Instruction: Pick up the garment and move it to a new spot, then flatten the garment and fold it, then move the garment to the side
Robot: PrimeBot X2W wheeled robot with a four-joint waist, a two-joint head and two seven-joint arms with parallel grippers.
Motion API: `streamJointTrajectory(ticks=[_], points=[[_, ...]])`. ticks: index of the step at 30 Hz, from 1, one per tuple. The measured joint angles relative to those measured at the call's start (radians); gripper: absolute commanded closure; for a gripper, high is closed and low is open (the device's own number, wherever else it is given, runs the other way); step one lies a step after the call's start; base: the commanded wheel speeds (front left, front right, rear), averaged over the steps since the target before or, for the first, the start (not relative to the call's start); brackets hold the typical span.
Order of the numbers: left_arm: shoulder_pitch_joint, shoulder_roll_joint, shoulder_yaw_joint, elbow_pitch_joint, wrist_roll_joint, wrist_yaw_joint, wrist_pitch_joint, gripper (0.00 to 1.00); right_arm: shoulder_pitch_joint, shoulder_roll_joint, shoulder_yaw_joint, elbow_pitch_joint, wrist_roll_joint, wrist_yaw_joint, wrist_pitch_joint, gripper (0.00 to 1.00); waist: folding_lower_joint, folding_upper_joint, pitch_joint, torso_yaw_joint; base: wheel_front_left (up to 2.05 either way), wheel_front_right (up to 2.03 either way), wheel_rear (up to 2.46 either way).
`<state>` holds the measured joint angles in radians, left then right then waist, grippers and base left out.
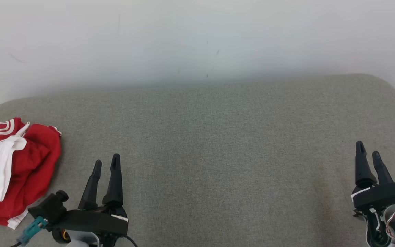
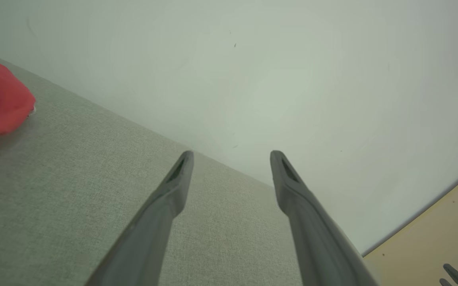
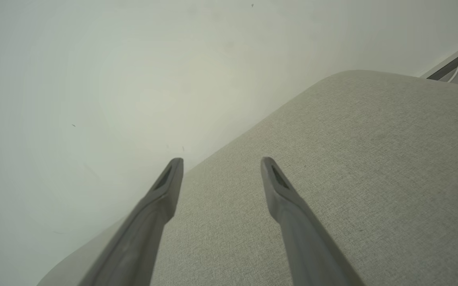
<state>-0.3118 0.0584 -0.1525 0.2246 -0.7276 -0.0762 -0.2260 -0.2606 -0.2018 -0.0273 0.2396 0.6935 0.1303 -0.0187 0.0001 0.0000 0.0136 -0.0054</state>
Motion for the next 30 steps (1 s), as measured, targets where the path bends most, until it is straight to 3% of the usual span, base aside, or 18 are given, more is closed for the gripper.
streamJointTrajectory(ticks=[11, 30], points=[[0.019, 0.030, -0.031, -0.015, 0.209, 0.058, -0.005, 0.00, 0.028, 0.006, 0.049, -0.006, -0.158, 0.000, -0.045, 0.00, 0.0000, 0.0000, 0.001, 0.003, 0.00, 0.00, 0.00], [0.050, 0.046, 0.019, -0.009, 0.368, 0.118, -0.014, 0.00, 0.076, 0.016, 0.148, -0.050, -0.350, 0.000, -0.119, 0.00, 0.0000, 0.0000, 0.000, 0.004, 0.00, 0.00, 0.00]])
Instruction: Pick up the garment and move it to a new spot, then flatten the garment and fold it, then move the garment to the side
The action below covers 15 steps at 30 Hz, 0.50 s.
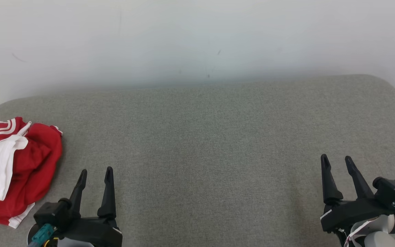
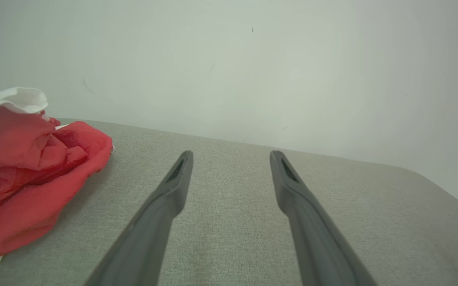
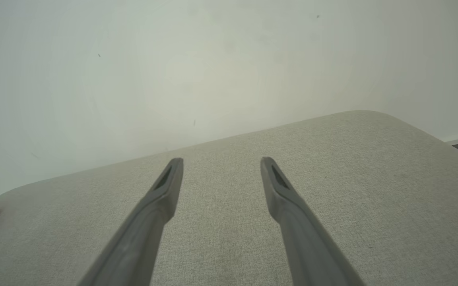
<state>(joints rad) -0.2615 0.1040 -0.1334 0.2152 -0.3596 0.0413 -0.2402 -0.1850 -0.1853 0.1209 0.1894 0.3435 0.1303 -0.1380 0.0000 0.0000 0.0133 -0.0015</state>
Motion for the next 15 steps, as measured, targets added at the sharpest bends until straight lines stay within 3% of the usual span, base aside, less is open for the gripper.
streamJointTrajectory(ticks=[15], points=[[0.031, 0.002, 0.008, -0.020, 0.128, 0.039, -0.008, 0.00, 0.034, 0.007, 0.034, -0.032, -0.118, 0.000, -0.049, 0.00, 0.0000, 0.0000, 0.002, 0.006, 0.00, 0.00, 0.00]])
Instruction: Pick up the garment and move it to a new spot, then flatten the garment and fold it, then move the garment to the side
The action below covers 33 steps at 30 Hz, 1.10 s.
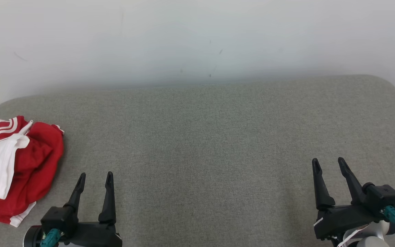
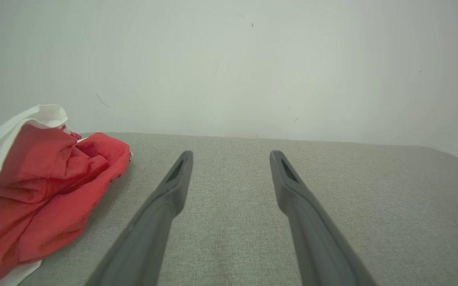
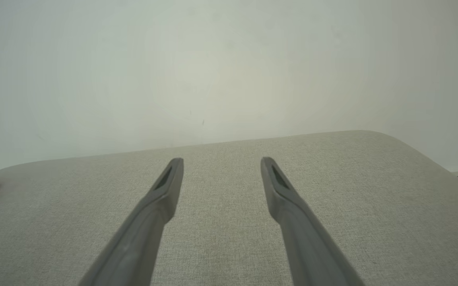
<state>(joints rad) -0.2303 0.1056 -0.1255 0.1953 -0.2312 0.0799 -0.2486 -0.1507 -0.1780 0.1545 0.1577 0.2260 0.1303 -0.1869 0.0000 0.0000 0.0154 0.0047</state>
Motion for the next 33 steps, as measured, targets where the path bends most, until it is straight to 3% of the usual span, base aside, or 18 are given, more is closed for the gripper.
streamJointTrajectory(ticks=[19, 33], points=[[0.020, 0.000, 0.014, -0.003, 0.113, 0.012, 0.001, 0.00, 0.056, 0.023, 0.040, -0.034, -0.104, 0.000, -0.060, 0.00, 0.0000, 0.0000, 0.001, -0.001, 0.00, 0.00, 0.00], [0.026, -0.008, 0.030, -0.010, 0.114, 0.027, 0.003, 0.00, 0.070, 0.040, 0.026, -0.043, -0.126, 0.000, -0.077, 0.00, 0.0000, 0.0000, 0.005, 0.000, 0.00, 0.00, 0.00]])
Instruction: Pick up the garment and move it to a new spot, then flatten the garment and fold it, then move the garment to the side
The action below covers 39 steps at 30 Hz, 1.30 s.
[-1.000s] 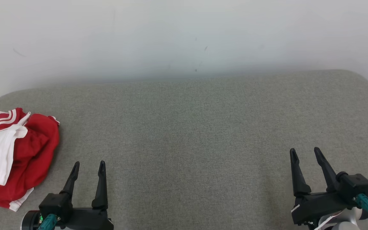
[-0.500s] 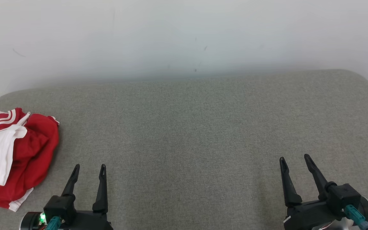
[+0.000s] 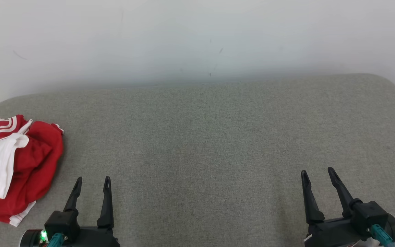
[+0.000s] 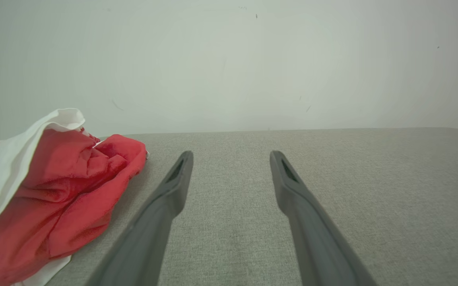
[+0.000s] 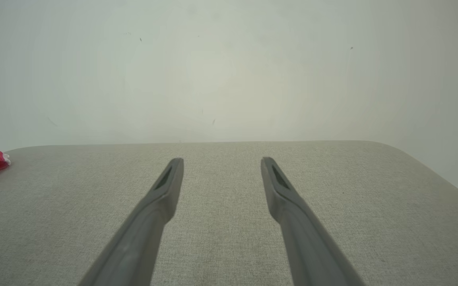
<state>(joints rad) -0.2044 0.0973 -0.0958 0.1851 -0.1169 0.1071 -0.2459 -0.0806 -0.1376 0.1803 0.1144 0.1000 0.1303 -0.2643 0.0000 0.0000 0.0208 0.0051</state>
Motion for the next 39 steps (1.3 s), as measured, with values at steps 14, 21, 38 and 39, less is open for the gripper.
streamJointTrajectory(ticks=[14, 21, 38, 39], points=[[0.000, 0.003, -0.006, 0.001, -0.010, 0.010, 0.010, 0.00, 0.003, -0.001, -0.001, 0.002, 0.000, 0.000, 0.000, 0.00, 0.0000, 0.0000, 0.004, 0.004, 0.00, 0.00, 0.00], [-0.028, 0.005, -0.010, 0.002, -0.016, 0.017, 0.012, 0.00, 0.003, -0.007, 0.008, -0.014, -0.006, 0.000, 0.008, 0.00, 0.0000, 0.0000, 0.013, 0.043, 0.00, 0.00, 0.00], [0.013, 0.011, 0.033, -0.029, -0.062, 0.053, 0.003, 0.00, 0.004, -0.002, 0.042, -0.076, -0.002, 0.000, 0.029, 0.00, 0.0000, 0.0000, 0.015, 0.295, 0.00, 0.00, 0.00], [0.016, 0.012, 0.033, -0.031, -0.065, 0.054, 0.003, 0.00, 0.004, 0.000, 0.042, -0.077, -0.002, 0.000, 0.031, 0.00, 0.0000, 0.0000, 0.014, 0.310, 0.00, 0.00, 0.00]])
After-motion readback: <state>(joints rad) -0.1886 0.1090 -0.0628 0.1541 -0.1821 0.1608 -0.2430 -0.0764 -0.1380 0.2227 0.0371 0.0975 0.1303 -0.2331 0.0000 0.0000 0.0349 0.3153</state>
